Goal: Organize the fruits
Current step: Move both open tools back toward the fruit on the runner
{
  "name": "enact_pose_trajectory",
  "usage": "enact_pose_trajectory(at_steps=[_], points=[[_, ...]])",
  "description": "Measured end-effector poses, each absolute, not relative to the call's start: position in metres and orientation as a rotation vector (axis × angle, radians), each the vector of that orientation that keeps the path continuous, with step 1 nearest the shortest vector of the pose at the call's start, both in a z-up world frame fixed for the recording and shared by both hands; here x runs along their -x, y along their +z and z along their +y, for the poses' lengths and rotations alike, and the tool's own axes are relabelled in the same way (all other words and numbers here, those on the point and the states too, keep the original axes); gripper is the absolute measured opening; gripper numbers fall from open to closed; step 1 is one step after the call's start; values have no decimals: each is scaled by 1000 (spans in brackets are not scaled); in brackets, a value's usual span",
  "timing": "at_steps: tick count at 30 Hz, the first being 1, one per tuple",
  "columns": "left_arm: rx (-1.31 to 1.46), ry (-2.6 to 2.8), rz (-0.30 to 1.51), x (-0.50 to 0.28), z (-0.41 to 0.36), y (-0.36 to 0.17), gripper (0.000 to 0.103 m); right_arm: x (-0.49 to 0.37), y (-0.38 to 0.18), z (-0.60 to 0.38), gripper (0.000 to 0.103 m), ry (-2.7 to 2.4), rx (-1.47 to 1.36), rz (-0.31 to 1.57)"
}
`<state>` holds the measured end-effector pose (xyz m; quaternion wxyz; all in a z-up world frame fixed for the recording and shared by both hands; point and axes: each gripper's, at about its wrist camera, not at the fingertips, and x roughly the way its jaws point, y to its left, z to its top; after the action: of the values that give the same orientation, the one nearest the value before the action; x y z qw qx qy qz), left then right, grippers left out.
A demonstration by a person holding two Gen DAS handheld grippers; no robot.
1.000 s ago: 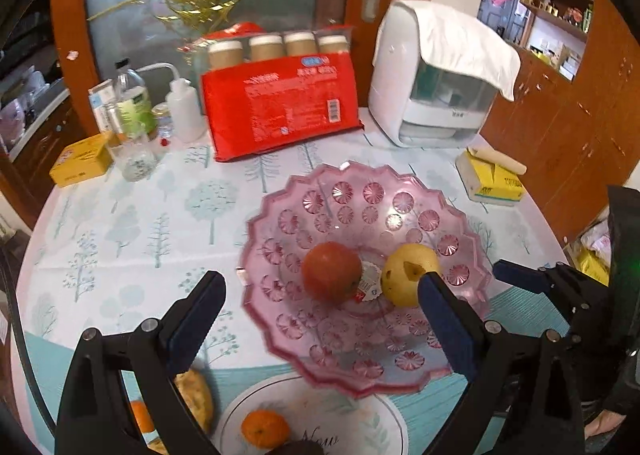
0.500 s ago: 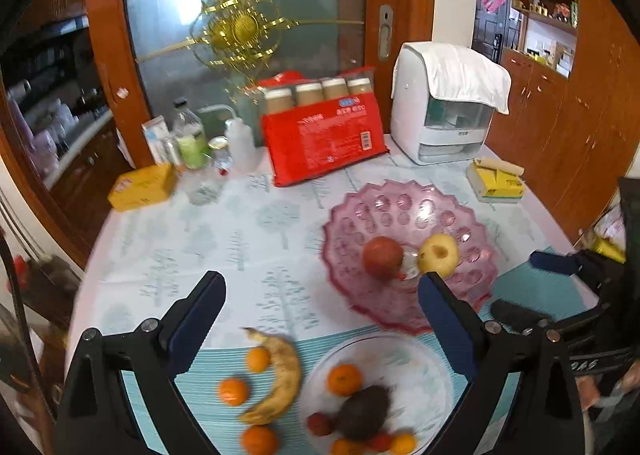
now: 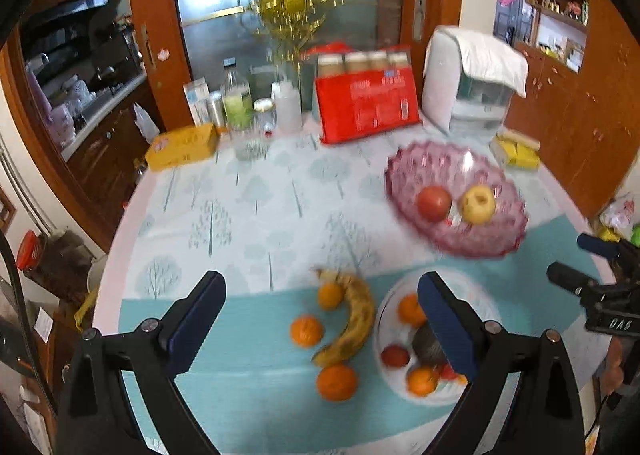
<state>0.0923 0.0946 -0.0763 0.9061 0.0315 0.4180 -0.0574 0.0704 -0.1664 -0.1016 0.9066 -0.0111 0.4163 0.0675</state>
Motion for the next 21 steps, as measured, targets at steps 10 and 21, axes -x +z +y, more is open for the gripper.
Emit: enact_pose_trajectory(at_steps=[10,21], points=[[-57,-239,1024,-61,109,-181,96,-24,-177,-128,85,139,43,986],[-11,-287,1042,-58,104,-239,92,-12,-232,-122,66,117,3,1059]])
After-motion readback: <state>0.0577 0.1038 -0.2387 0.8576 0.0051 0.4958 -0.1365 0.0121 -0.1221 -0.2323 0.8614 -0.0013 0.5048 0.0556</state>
